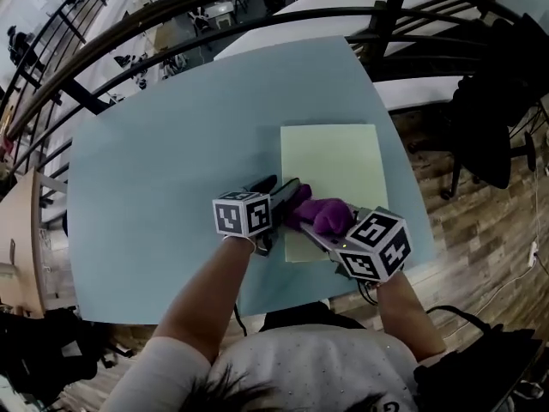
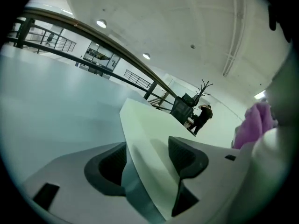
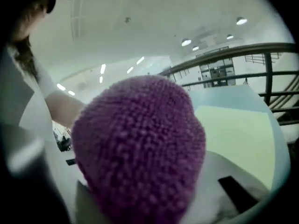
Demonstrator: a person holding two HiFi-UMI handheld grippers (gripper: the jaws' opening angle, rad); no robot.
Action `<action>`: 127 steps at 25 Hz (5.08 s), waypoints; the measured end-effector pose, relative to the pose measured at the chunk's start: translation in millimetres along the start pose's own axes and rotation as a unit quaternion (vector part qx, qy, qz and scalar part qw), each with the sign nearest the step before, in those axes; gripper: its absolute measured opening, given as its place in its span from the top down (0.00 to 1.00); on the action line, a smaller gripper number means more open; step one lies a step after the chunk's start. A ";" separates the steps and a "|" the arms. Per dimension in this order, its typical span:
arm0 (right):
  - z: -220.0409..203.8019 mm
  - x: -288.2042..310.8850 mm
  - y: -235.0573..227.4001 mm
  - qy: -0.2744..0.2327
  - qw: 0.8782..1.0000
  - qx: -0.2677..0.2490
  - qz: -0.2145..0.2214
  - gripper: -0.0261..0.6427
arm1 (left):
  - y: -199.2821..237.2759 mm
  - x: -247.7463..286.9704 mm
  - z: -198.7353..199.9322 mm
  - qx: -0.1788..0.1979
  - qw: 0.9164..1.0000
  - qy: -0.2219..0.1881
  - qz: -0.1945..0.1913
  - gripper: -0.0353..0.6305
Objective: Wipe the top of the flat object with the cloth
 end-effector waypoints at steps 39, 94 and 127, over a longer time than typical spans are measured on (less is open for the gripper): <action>-82.0 -107.0 -115.5 -0.037 0.926 0.105 -0.361 0.91 | -0.5 1.6 -3.8 0.015 0.997 0.048 -0.058 0.53; -124.6 -146.3 -102.7 -0.204 0.932 0.279 -0.106 0.91 | -9.5 23.6 -1.0 0.020 0.995 0.060 -0.082 0.53; -10.9 -288.2 -78.0 -0.241 0.970 -0.035 0.007 0.91 | -247.6 -205.0 9.0 -0.057 0.918 -0.339 0.196 0.95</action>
Point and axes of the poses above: the fingertips, and each gripper's own axes: x forward along the fingers, y to its left, z out of its top, the point moved 3 cm from there along -x, backward along the fingers, and after that the axes turned 13 degrees about x, right-handed, at the moved point
